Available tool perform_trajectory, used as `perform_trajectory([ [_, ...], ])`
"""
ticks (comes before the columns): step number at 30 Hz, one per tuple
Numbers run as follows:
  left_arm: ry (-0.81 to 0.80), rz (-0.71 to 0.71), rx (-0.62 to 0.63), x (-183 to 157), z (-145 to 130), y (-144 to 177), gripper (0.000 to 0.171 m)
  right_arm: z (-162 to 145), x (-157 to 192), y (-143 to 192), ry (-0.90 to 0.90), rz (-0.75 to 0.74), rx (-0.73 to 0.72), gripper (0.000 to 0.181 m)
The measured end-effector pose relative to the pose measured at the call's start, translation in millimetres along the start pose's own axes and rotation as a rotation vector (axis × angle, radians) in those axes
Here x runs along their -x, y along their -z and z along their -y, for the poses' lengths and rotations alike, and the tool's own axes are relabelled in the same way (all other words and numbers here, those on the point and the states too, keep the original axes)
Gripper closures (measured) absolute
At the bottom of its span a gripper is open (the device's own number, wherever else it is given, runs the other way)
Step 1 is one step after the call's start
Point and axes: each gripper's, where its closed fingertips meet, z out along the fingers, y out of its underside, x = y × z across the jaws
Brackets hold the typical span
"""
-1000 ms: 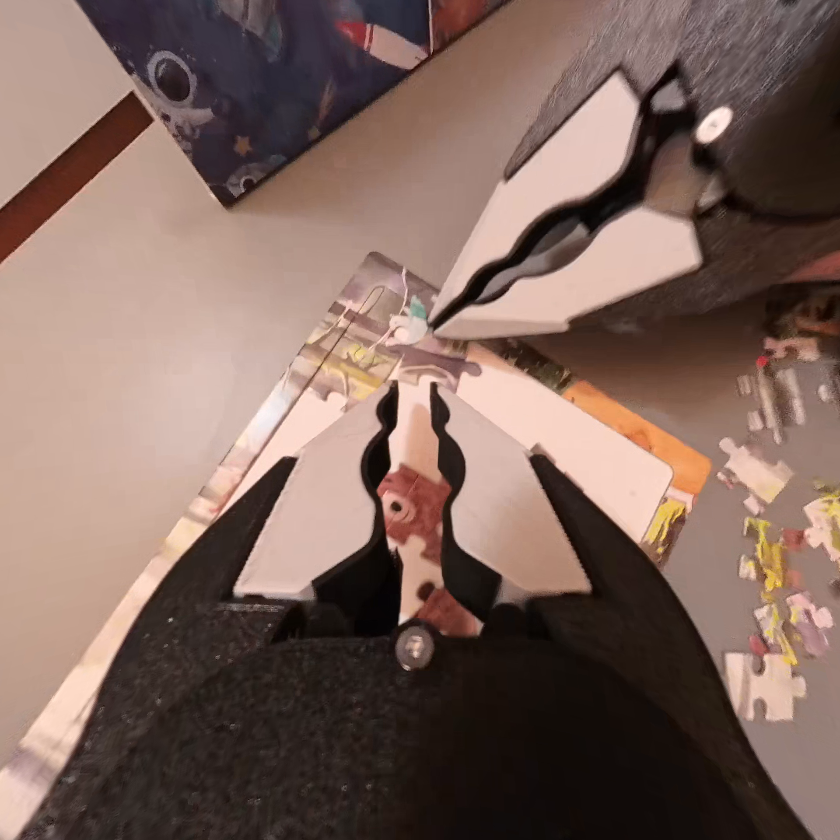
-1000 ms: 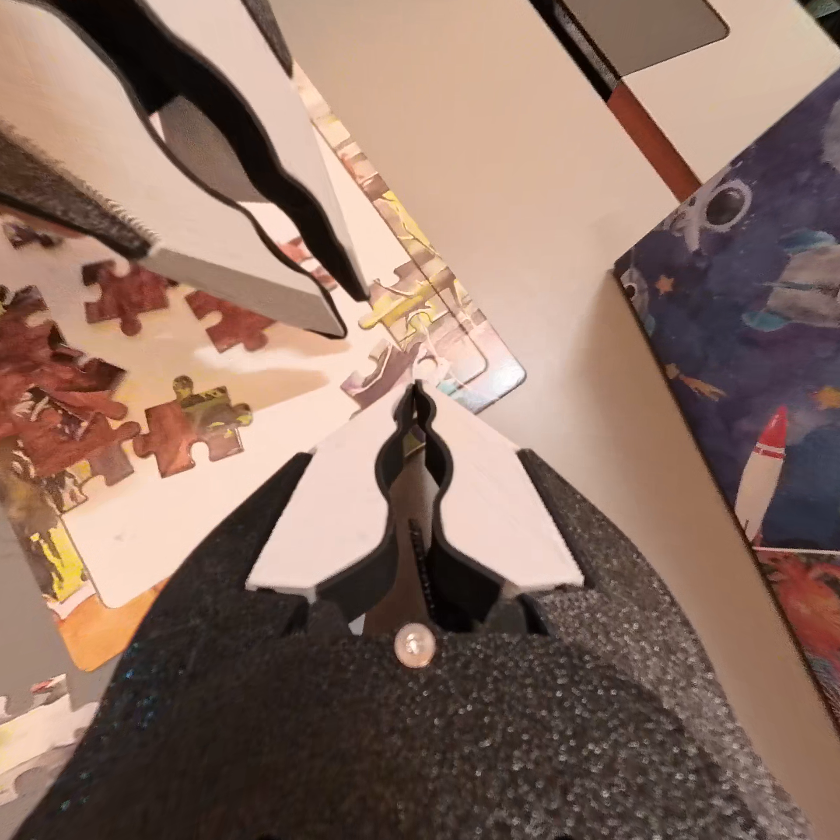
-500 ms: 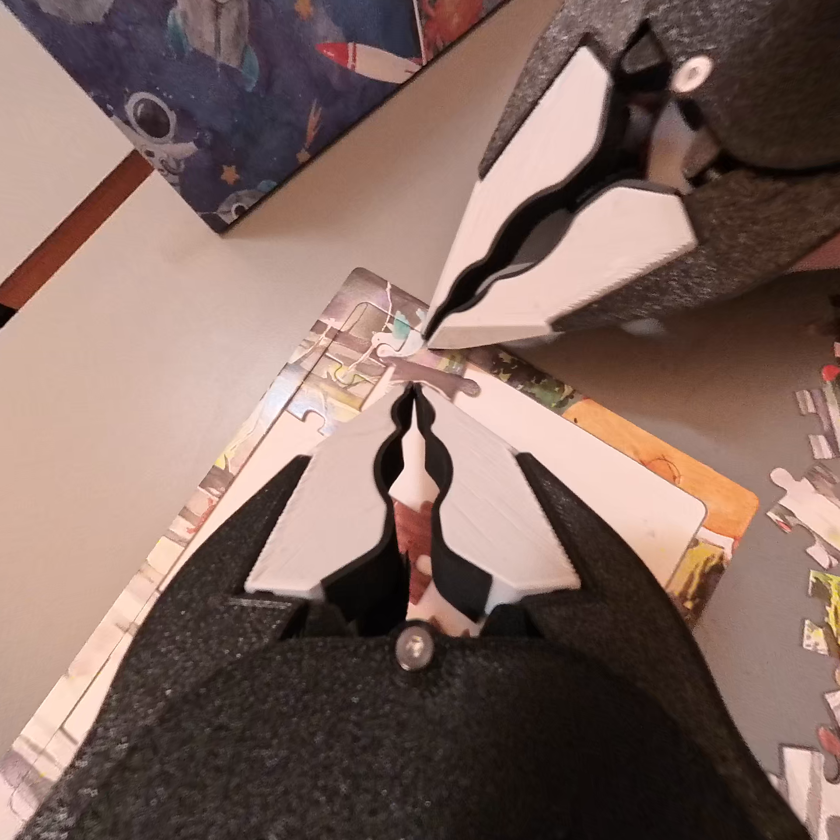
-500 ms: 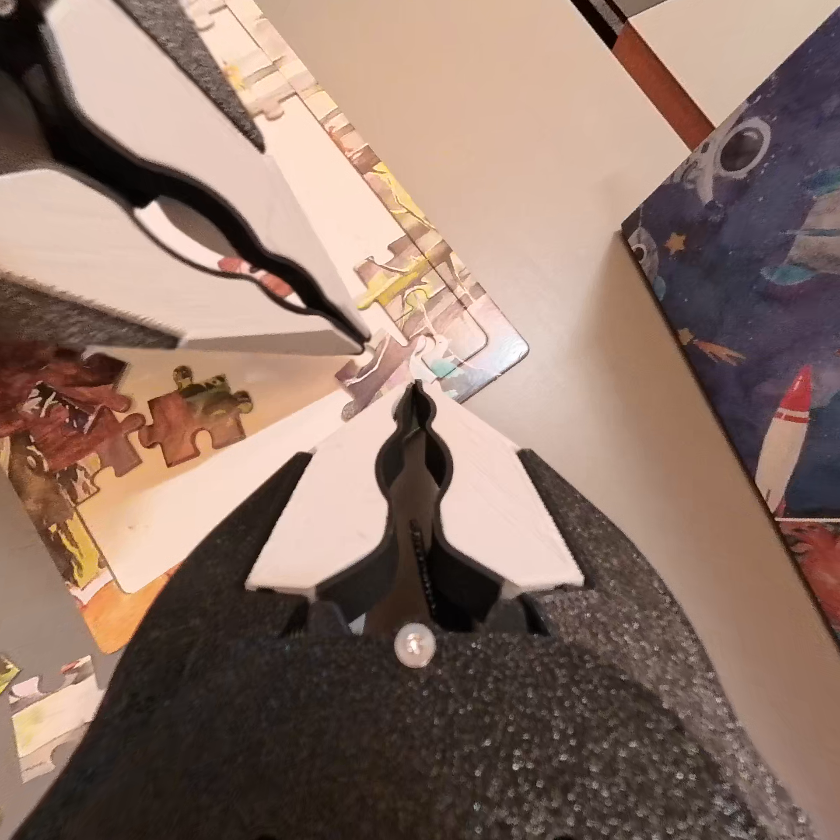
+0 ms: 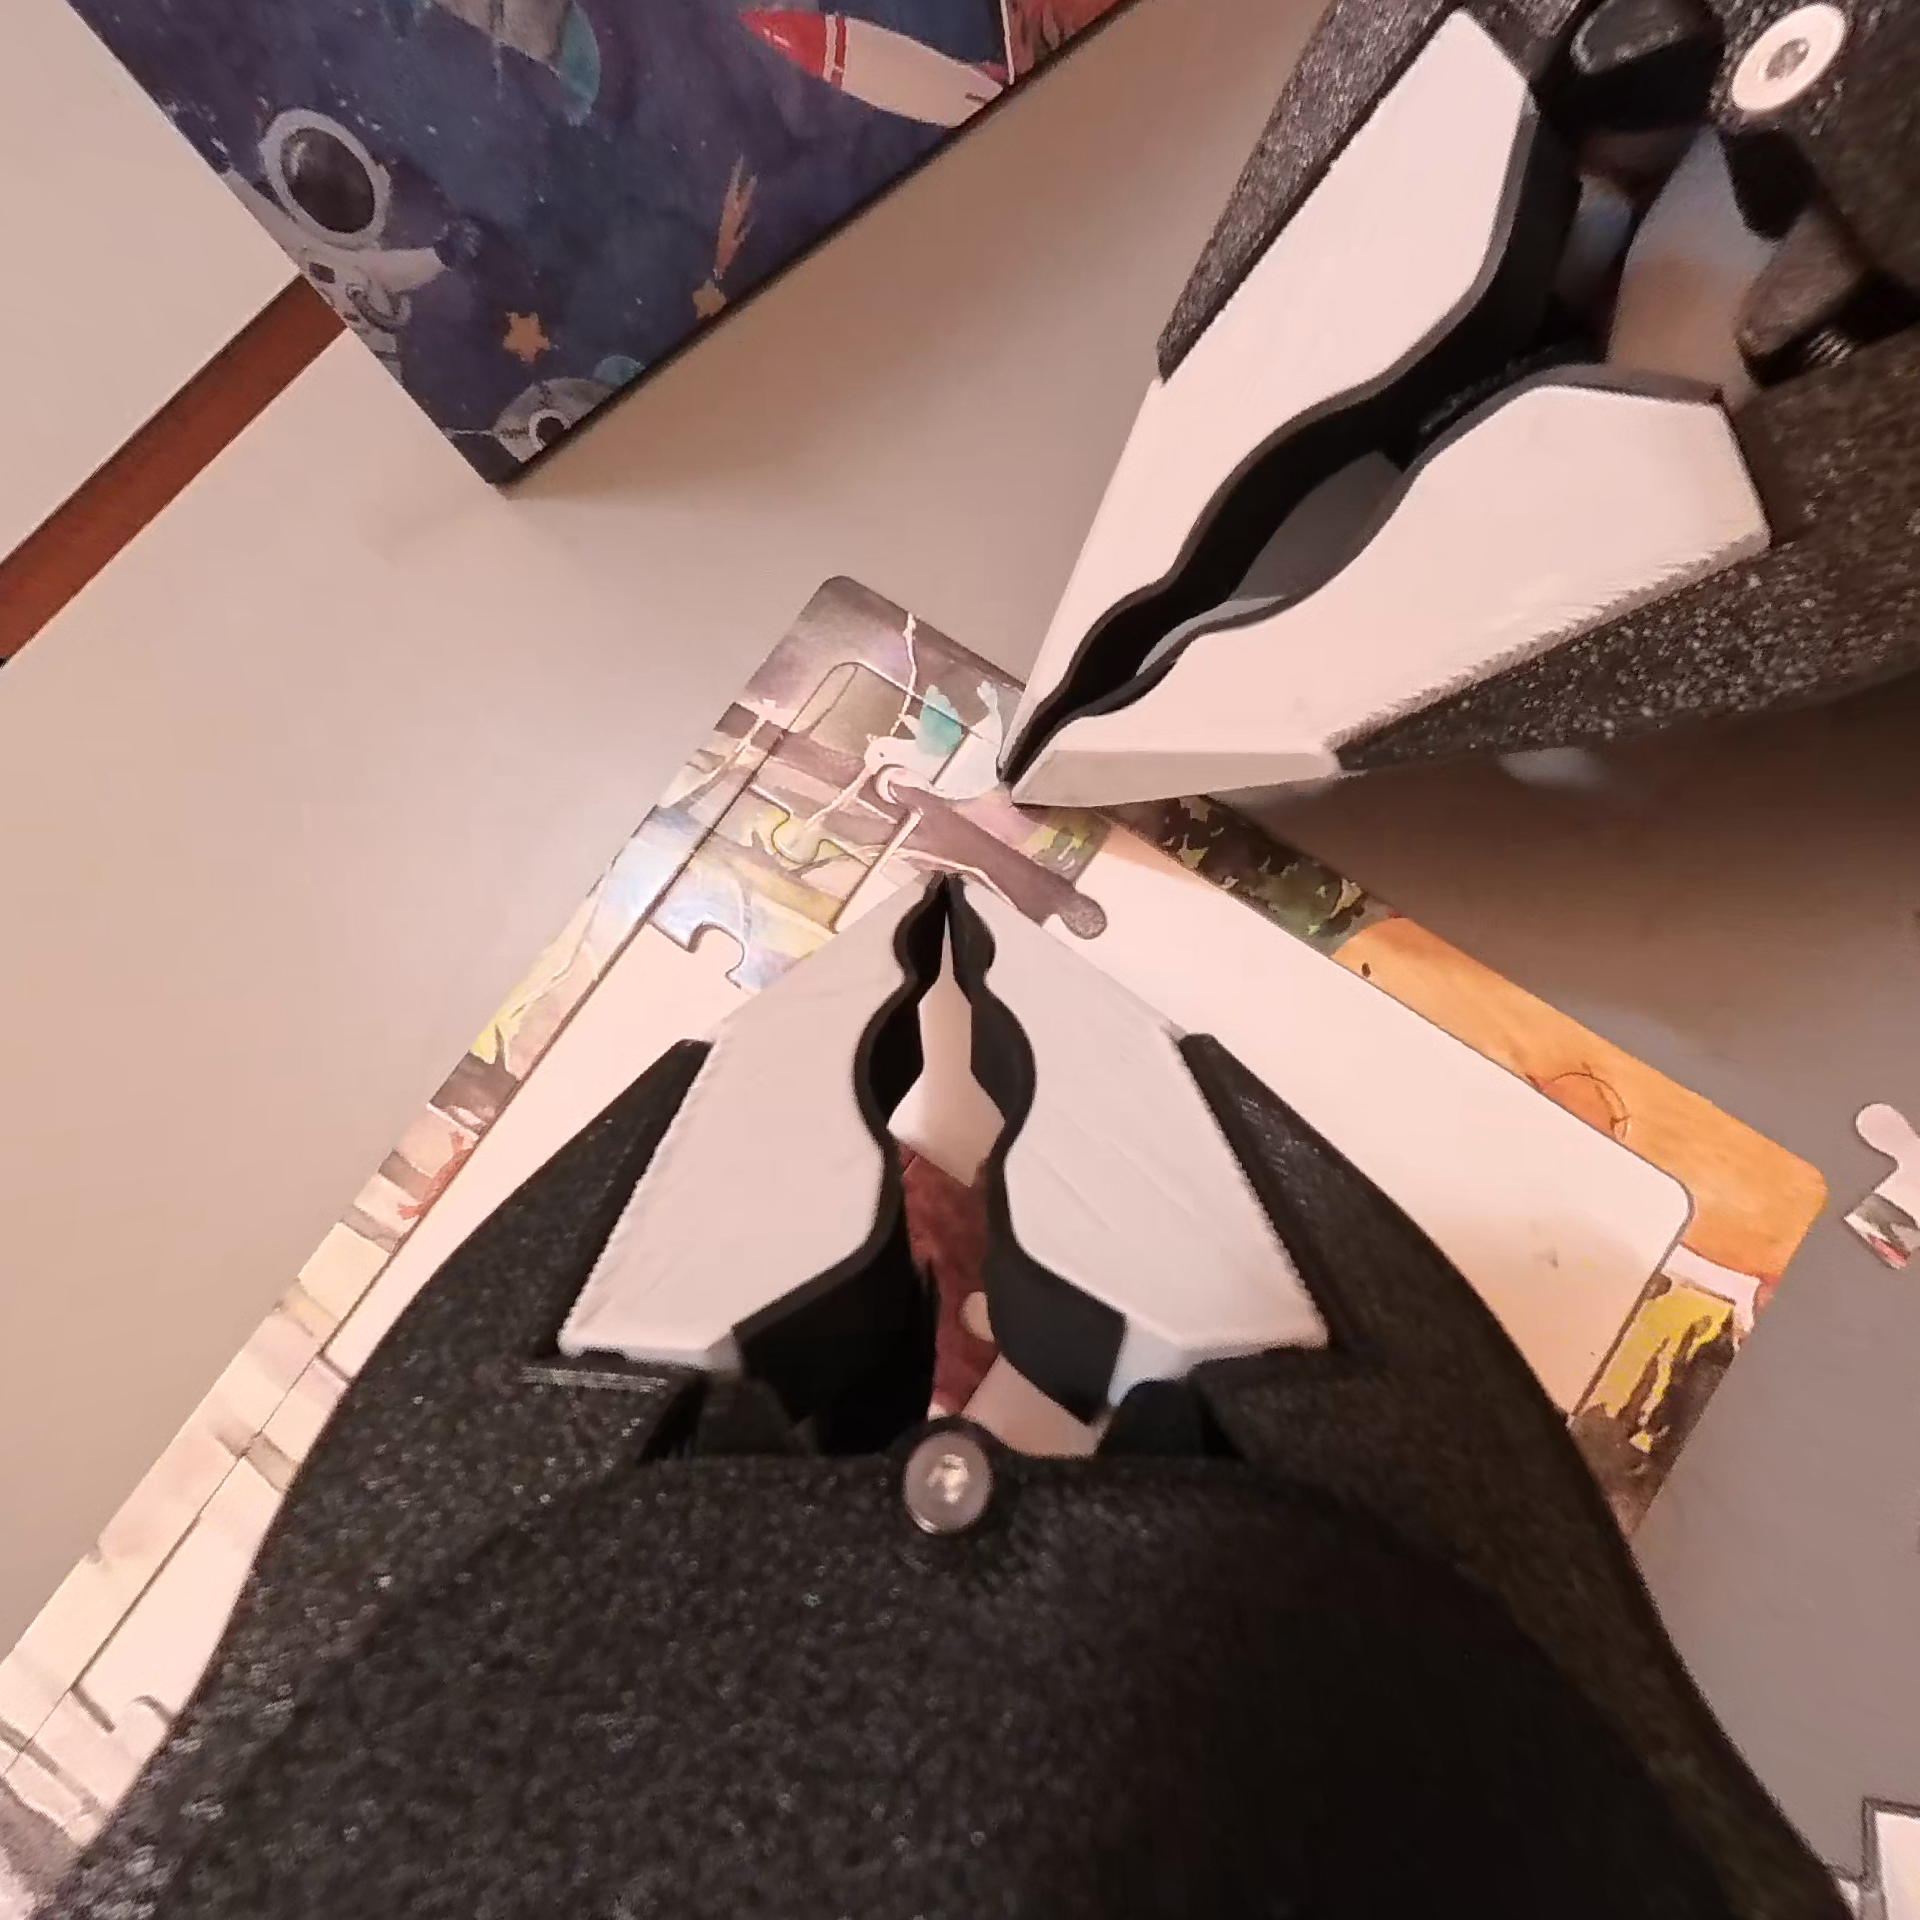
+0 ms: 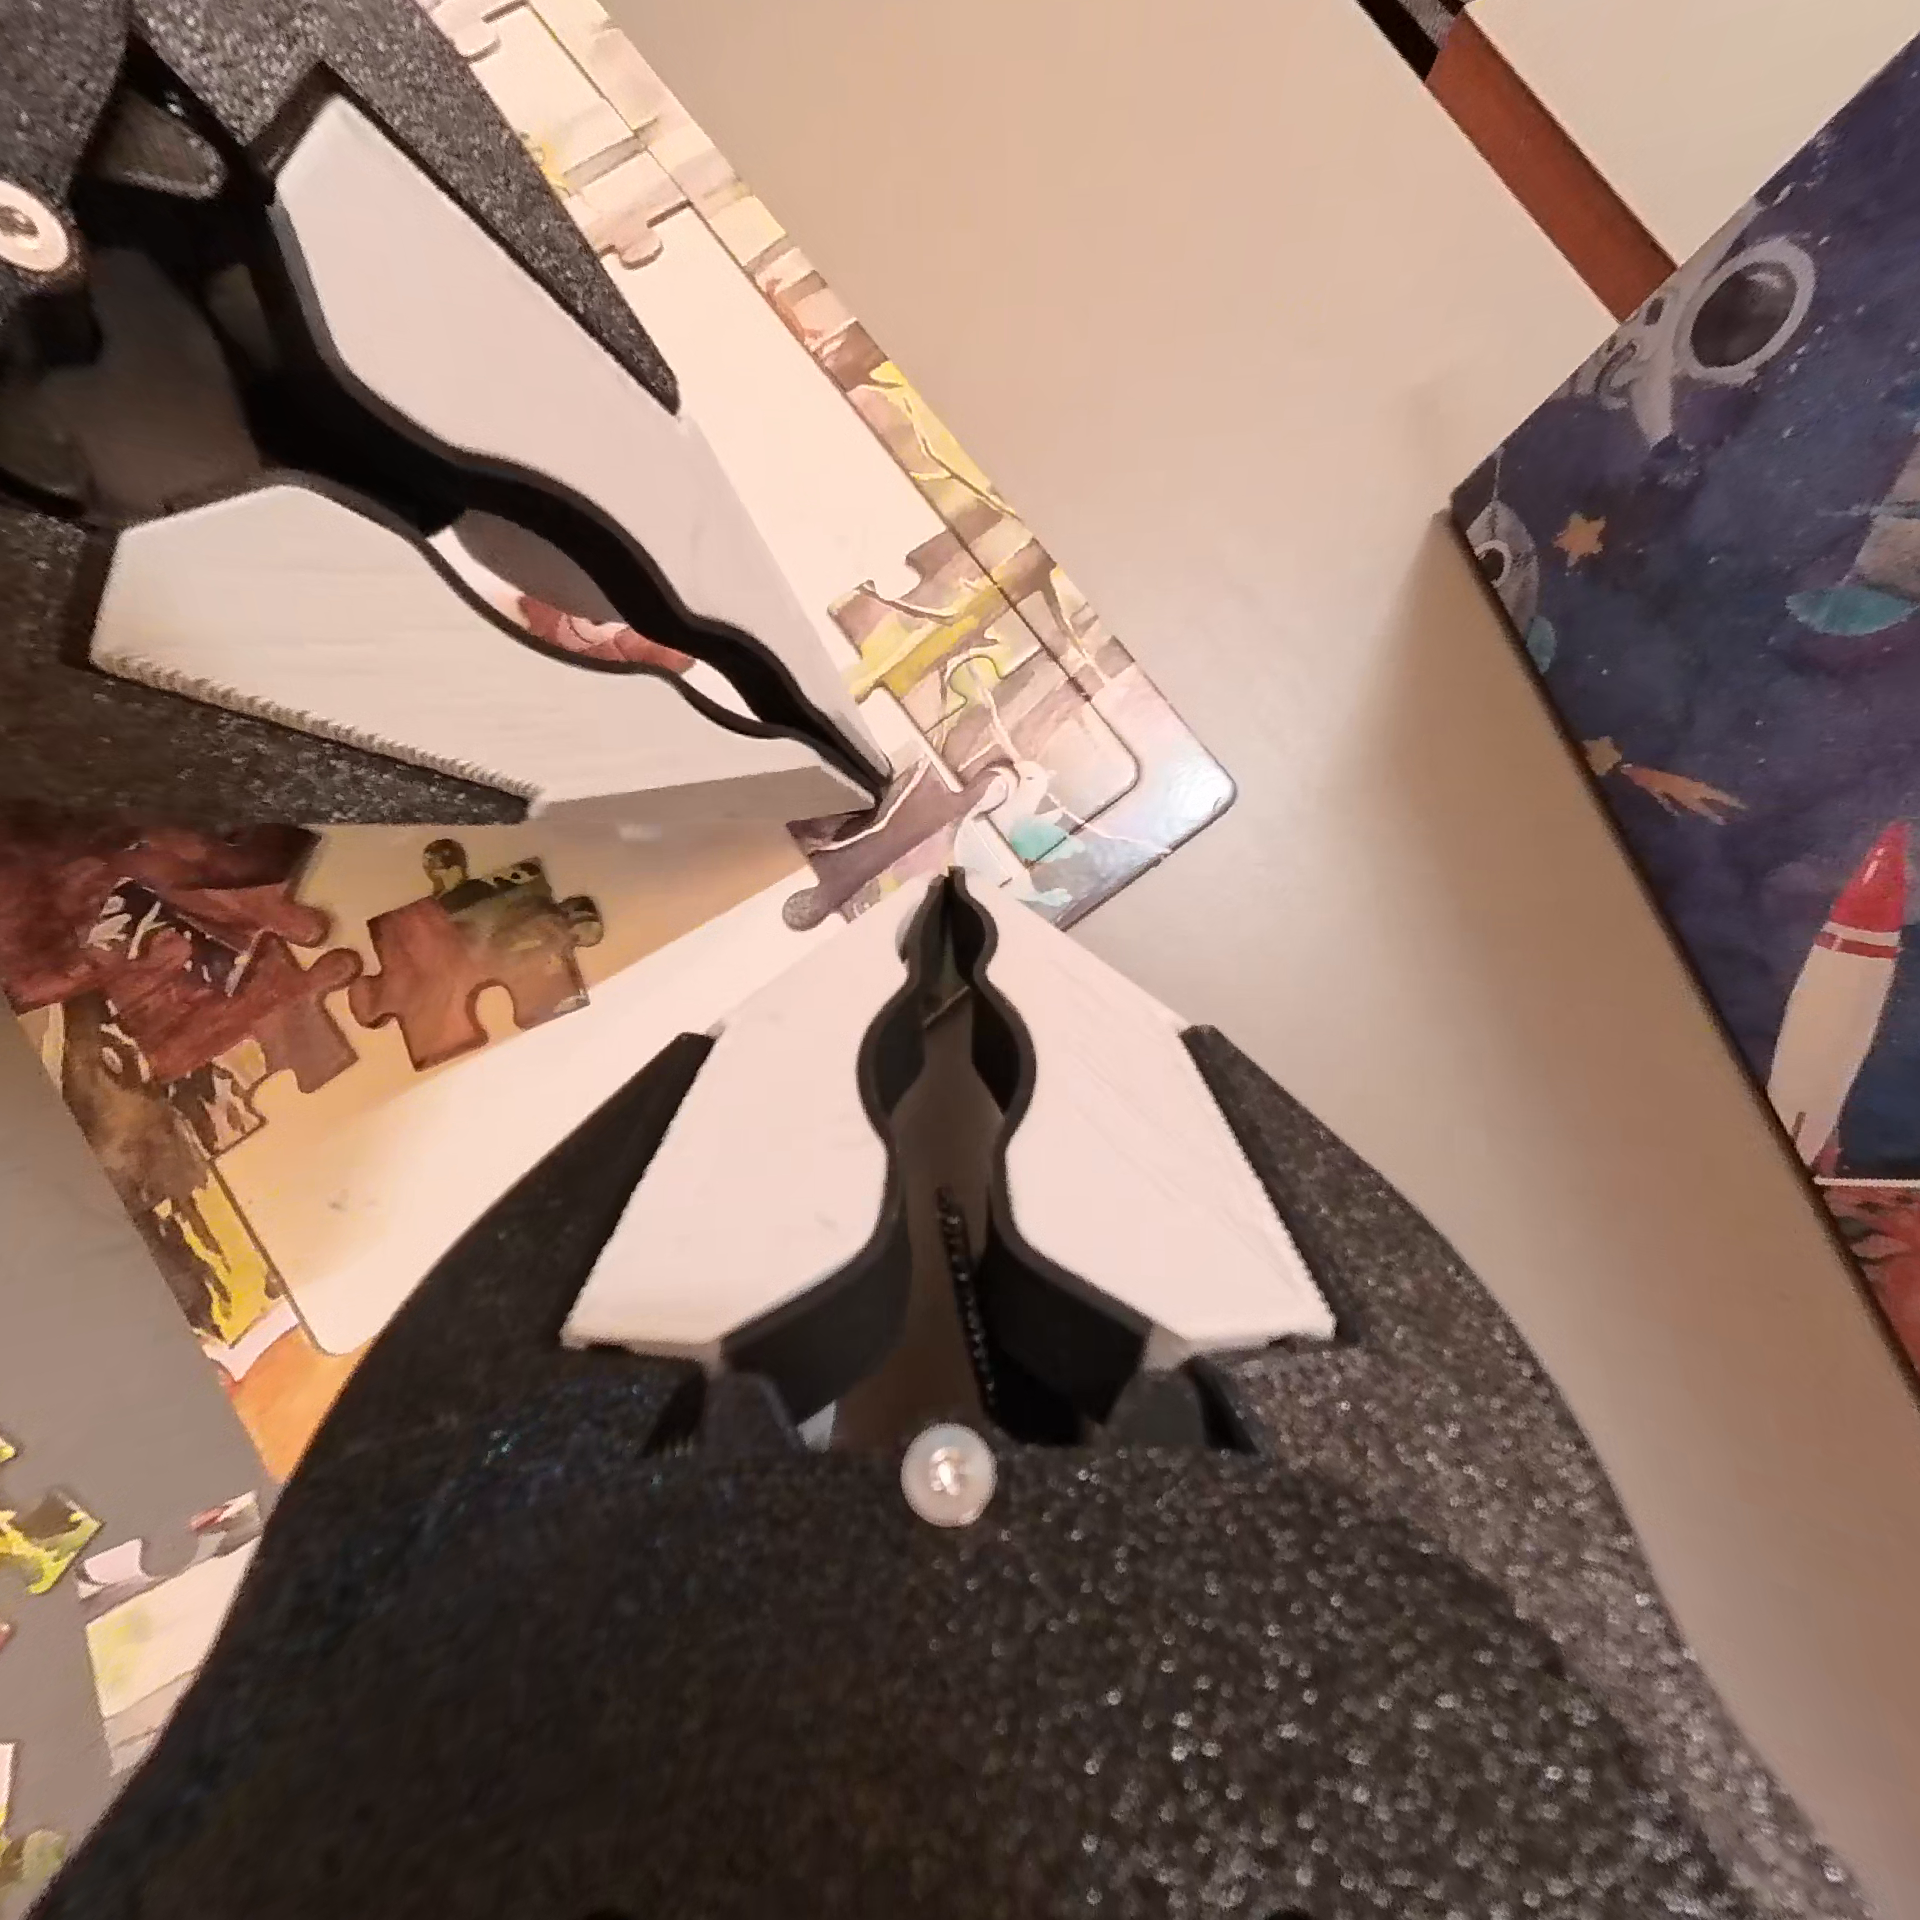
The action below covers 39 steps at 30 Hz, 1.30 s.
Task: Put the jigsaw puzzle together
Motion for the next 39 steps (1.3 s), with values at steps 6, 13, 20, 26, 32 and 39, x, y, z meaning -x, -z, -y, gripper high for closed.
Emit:
perform_trajectory([
  [6, 0.019, 0.005, -0.037, 1, 7, 3, 0.171, 5, -12, 8, -0.014, -0.032, -0.038, 0.181],
  [13, 0.012, -0.014, -0.037, -6, 8, 2, 0.171, -1, 10, 4, -0.006, 0.096, -0.011, 0.181],
  [20, 0.047, 0.004, -0.032, 2, 3, -1, 0.171, -2, 6, 1, -0.004, 0.08, -0.006, 0.181],
  [26, 0.048, 0.009, -0.035, 2, 5, -4, 0.171, -2, 3, 1, 0.009, 0.059, -0.011, 0.181],
  [32, 0.052, 0.008, -0.034, 3, 5, -3, 0.171, 1, 0, 2, 0.008, 0.051, -0.026, 0.181],
  [39, 0.05, 0.028, -0.084, 4, 19, 1, 0.171, 12, -35, 24, -0.061, -0.101, -0.108, 0.181],
])
